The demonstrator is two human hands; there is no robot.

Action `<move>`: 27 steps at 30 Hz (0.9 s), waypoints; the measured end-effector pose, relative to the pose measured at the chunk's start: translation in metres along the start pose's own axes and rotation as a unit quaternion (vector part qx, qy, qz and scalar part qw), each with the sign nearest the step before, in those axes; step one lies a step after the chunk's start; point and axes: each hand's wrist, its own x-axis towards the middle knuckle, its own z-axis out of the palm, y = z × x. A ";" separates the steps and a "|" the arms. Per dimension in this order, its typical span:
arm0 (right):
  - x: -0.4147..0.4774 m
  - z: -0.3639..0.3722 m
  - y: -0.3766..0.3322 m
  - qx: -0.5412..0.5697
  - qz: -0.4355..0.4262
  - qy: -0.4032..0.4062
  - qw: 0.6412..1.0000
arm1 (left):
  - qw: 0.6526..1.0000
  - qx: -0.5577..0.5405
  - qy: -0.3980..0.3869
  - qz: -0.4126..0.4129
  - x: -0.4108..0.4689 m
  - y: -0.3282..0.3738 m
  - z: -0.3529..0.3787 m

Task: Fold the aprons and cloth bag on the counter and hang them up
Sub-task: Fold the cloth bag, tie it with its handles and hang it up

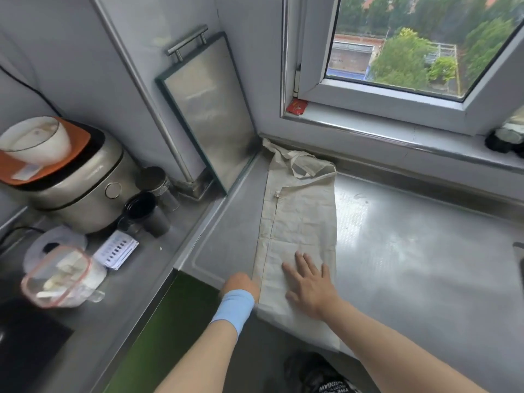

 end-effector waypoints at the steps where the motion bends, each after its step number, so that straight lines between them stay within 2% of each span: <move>1: -0.003 0.003 0.001 -0.003 0.001 0.002 1.000 | 0.999 0.022 -0.041 -0.019 -0.005 -0.007 0.007; 3: -0.012 0.011 0.001 -0.008 -0.002 -0.006 1.000 | 0.992 0.038 -0.112 -0.038 -0.011 -0.024 0.028; 6: -0.022 0.017 0.003 -0.004 -0.005 -0.009 1.000 | 0.986 -0.064 -0.141 -0.057 -0.010 -0.034 0.050; 9: -0.036 0.023 0.004 -0.003 -0.015 -0.012 1.000 | 0.968 -0.190 -0.161 -0.027 -0.015 -0.042 0.061; 13: -0.047 0.028 0.006 -0.006 -0.020 -0.015 1.000 | 0.958 -0.225 -0.174 0.038 -0.033 -0.054 0.070; 18: -0.060 0.017 0.002 0.025 -0.038 0.008 0.999 | 0.938 -0.271 -0.208 0.057 -0.044 -0.055 0.059; 23: -0.100 0.007 0.007 0.174 -0.103 0.002 0.979 | 0.849 -0.466 -0.245 0.035 -0.079 -0.035 0.034; 27: -0.122 -0.017 0.004 0.157 -0.092 0.033 0.983 | 0.793 -0.544 -0.267 0.061 -0.102 -0.009 0.015</move>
